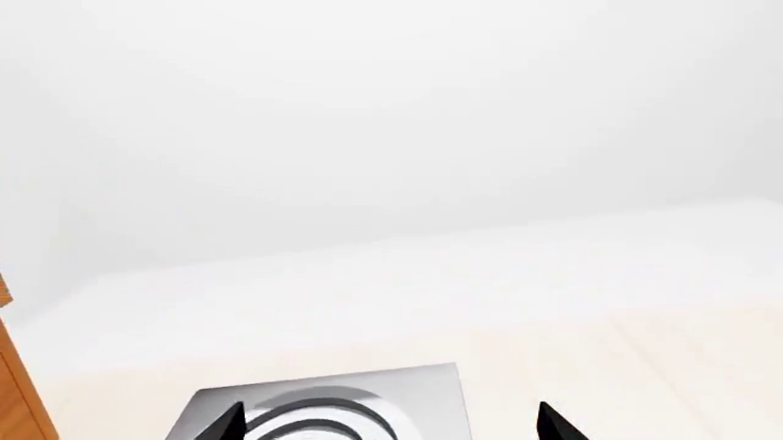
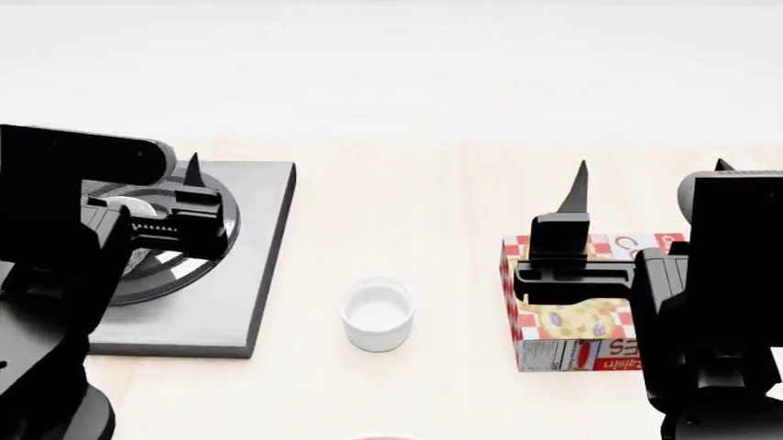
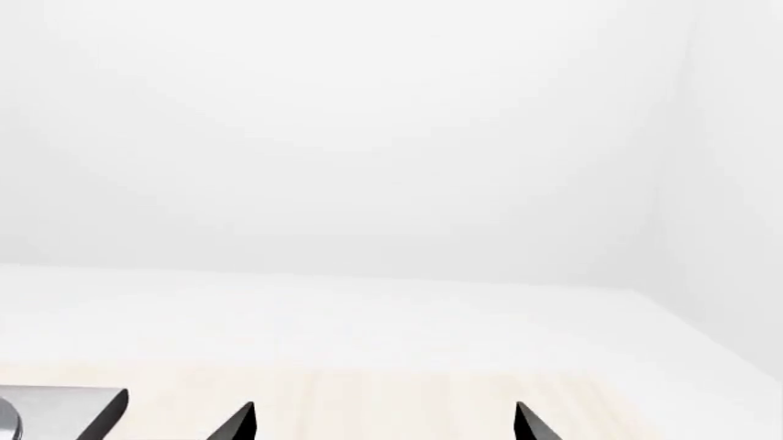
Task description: Pick the akita bowl on the stove and place it on the plate.
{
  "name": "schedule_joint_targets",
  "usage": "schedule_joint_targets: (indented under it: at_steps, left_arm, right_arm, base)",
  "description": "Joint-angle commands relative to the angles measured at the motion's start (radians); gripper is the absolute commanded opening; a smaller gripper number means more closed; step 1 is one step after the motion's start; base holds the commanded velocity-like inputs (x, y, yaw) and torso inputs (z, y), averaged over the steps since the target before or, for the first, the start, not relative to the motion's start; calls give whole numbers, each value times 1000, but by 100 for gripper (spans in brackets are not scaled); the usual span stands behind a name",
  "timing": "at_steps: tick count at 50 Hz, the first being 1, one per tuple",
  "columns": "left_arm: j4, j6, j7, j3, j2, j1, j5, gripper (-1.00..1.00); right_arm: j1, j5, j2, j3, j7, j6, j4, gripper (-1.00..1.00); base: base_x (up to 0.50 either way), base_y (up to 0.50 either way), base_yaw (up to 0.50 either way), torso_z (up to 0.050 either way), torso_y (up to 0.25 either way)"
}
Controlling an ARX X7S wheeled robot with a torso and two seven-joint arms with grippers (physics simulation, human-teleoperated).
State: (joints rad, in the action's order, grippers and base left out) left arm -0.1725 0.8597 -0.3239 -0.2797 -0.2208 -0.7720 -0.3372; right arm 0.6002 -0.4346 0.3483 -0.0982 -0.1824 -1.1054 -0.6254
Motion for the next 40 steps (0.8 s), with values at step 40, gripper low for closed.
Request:
schedule_joint_targets:
  at_steps: [40]
  left_arm:
    - [773,-2,53,-58,66,-671,86,100]
  right_arm:
    - [-4,-17,11,7,-14,6,-4,100]
  base:
    - [0,0,0,0,0]
